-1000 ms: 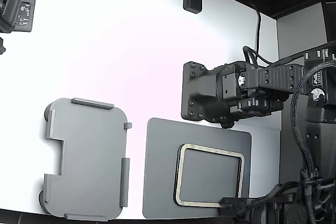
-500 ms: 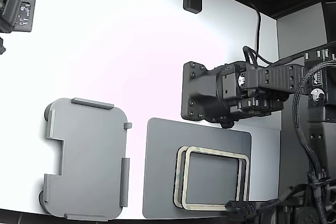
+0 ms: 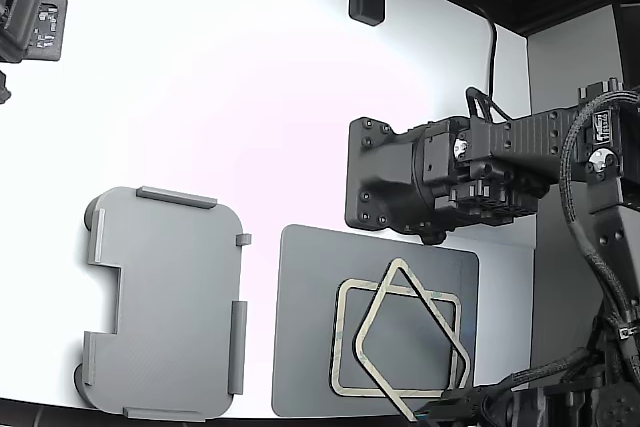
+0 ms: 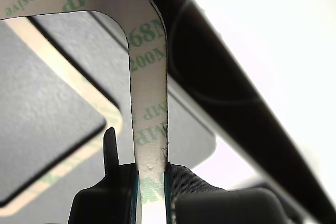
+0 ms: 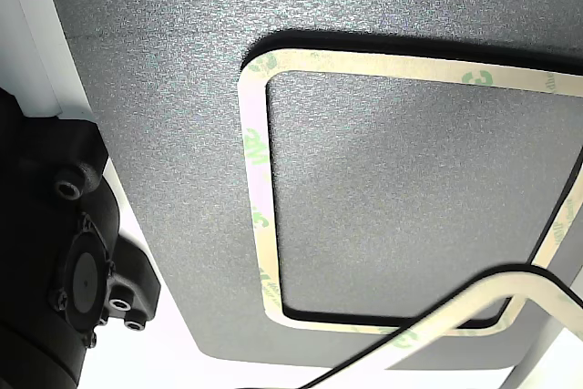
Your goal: Grab top frame and put it into gray box.
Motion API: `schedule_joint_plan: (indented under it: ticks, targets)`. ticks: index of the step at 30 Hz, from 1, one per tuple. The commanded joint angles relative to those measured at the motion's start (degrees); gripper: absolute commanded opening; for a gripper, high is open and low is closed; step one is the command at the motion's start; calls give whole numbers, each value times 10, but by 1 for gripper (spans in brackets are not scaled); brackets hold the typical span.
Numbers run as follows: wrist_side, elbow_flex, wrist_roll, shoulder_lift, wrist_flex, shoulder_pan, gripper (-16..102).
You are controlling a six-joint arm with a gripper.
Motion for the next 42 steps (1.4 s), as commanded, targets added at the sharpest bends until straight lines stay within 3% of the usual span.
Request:
schedule_joint_plan:
  ticks: [1, 7, 13, 16, 21, 28, 42]
  targets:
    - [47, -31, 161, 31, 3, -30, -10]
    - [164, -29, 411, 62, 21, -75, -11]
    - [147, -5, 611, 93, 21, -170, -11]
    - [167, 4, 685, 114, 22, -207, -12]
    - [187, 46, 1020, 154, 18, -273, -13]
    - [103, 13, 1185, 120, 22, -396, -13]
    - [-6, -53, 1534, 12, 23, -519, -13]
